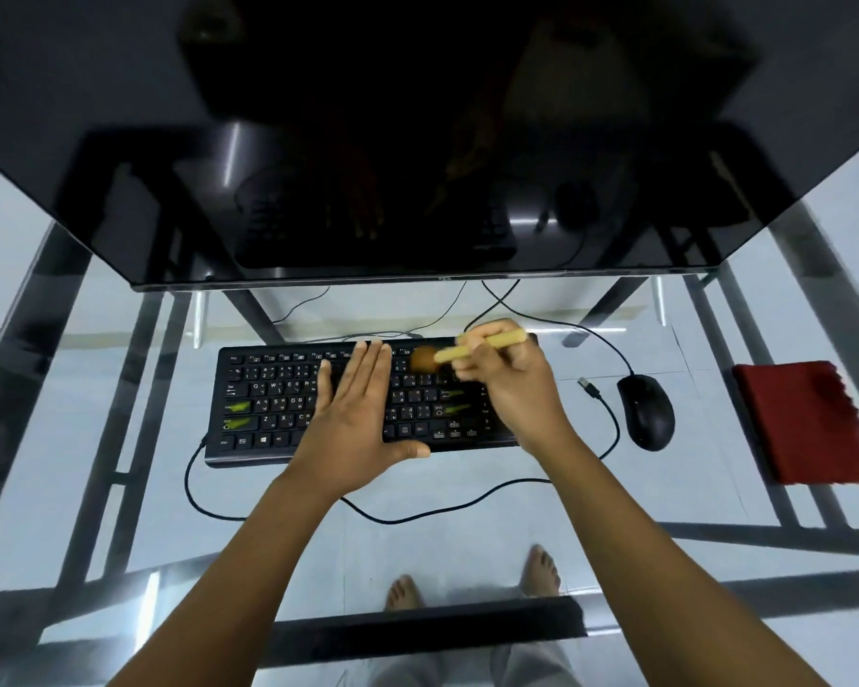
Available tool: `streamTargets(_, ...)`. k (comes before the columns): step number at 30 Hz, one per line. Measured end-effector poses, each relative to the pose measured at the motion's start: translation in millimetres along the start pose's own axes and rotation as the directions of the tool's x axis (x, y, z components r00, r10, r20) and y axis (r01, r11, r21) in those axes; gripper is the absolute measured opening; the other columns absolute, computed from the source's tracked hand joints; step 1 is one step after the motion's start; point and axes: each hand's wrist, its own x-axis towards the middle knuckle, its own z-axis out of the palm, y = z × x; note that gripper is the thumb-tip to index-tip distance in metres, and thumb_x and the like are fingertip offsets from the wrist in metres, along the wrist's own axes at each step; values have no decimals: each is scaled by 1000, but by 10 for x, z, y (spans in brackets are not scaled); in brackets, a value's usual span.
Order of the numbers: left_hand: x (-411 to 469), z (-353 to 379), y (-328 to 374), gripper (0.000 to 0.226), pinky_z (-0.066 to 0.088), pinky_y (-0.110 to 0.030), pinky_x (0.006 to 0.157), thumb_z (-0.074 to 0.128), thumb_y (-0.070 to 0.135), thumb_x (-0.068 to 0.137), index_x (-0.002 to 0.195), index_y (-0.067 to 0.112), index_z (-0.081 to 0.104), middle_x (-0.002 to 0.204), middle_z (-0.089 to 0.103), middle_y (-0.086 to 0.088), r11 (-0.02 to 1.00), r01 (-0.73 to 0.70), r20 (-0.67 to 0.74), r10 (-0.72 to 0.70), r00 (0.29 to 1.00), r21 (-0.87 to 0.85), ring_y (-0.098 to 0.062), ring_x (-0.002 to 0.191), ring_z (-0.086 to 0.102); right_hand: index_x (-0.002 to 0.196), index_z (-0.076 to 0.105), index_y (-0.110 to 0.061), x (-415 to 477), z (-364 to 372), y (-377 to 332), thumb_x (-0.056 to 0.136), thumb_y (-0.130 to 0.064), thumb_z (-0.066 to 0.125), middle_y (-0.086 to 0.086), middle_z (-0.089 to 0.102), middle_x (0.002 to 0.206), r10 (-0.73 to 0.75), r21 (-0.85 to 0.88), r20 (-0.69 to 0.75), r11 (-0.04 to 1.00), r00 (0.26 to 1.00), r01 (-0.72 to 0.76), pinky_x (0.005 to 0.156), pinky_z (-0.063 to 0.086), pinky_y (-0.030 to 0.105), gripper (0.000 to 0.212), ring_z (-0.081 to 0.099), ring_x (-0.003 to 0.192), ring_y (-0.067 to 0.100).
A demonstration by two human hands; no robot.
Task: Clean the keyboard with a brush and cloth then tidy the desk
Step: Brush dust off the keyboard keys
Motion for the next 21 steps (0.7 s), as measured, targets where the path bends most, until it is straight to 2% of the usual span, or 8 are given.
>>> streamTargets(2, 62, 12, 90, 123, -13, -47, 117, 47, 82, 66, 152, 13, -9, 161, -13, 1, 1000, -21, 10, 21, 1000, 9, -10, 145, -22, 88, 61, -23, -8, -48, 40, 97, -14, 54, -1, 71, 85, -16, -83, 15, 996, 1000, 18, 81, 57, 33, 14, 69, 81, 16)
streamTargets(4, 114, 30, 175, 123, -12, -49, 118, 50, 79, 69, 152, 13, -10, 161, -14, 0, 999, -37, 20, 36, 999, 25, -11, 145, -23, 88, 60, -24, 12, -148, 41, 95, -11, 55, -1, 69, 88, -91, -147, -151, 987, 984, 68, 76, 52, 24, 15, 66, 82, 13)
streamTargets(6, 157, 50, 247, 123, -12, -49, 118, 50, 80, 69, 152, 13, -11, 161, -15, 0, 998, -51, 26, 51, 998, 34, -12, 144, -24, 92, 61, -17, 20, -240, 60, 96, -13, 54, 1, 70, 90, -62, -65, -225, 997, 972, 48, 76, 53, 23, 9, 68, 82, 13)
streamTargets(8, 191, 75, 297, 123, -13, -48, 117, 50, 81, 70, 152, 14, -13, 160, -18, 1, 998, -61, 35, 60, 998, 35, -12, 144, -25, 94, 61, -10, -14, -261, 59, 97, -14, 52, 3, 72, 83, 9, -12, -104, 1000, 995, -10, 72, 57, 23, 10, 69, 74, 12)
streamTargets(10, 218, 106, 333, 124, -13, -48, 117, 51, 80, 70, 152, 15, -14, 160, -20, 1, 997, -65, 45, 64, 997, 33, -11, 144, -25, 92, 61, -12, -53, -283, 107, 97, -13, 53, 2, 72, 83, -3, -87, -29, 996, 1000, 1, 72, 56, 22, 10, 68, 73, 11)
streamTargets(14, 228, 160, 370, 126, -14, -48, 117, 55, 79, 68, 152, 15, -13, 160, -19, 1, 998, -53, 66, 50, 997, 38, -11, 144, -25, 91, 60, -20, -50, -434, 169, 95, -11, 55, 2, 68, 97, -115, -160, -242, 984, 963, 77, 80, 48, 16, 11, 63, 87, 7)
streamTargets(18, 212, 211, 334, 121, -13, -47, 117, 42, 84, 70, 152, 14, -13, 160, -20, 1, 993, -62, 57, 56, 997, 102, -12, 144, -26, 90, 61, -18, -135, -456, 147, 97, -14, 53, 2, 72, 88, -48, -145, -41, 989, 998, 41, 76, 56, 26, 11, 68, 78, 13)
streamTargets(21, 204, 227, 323, 118, -12, -47, 117, 34, 85, 71, 152, 13, -13, 160, -19, 0, 990, -68, 50, 62, 997, 123, -12, 144, -24, 91, 62, -16, -126, -520, 174, 95, -8, 54, 3, 66, 97, -128, -211, -223, 974, 966, 80, 79, 48, 14, 12, 61, 87, -1)
